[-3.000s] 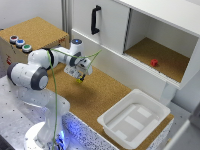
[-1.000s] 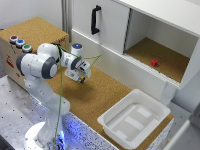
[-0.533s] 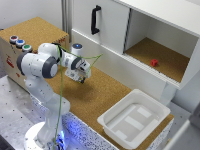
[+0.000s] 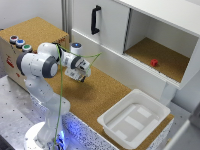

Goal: Go towards the yellow block and lift it

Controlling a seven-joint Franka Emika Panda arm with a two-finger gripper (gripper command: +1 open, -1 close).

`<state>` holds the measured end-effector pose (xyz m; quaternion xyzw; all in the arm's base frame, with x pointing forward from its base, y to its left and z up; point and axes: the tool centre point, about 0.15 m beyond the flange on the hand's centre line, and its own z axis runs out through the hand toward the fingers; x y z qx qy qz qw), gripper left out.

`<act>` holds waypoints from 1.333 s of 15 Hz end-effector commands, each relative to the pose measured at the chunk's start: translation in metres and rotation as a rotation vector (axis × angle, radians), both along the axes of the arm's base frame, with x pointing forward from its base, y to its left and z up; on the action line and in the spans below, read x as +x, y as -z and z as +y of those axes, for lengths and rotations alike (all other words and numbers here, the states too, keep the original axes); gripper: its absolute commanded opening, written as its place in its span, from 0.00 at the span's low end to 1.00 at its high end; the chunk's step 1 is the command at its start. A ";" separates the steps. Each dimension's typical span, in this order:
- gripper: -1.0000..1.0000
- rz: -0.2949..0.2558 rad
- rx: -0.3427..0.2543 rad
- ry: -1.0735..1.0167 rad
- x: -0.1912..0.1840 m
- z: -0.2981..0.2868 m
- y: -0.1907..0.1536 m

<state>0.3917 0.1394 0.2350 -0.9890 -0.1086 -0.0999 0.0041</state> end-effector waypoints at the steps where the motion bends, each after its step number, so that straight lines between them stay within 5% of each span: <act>1: 0.00 0.005 -0.045 -0.039 0.021 -0.014 -0.029; 8: 0.00 0.062 -0.097 -0.050 0.039 0.001 -0.024; 13: 0.00 0.097 -0.042 0.136 0.042 0.011 -0.021; 20: 0.00 0.050 -0.030 0.603 0.020 0.021 -0.025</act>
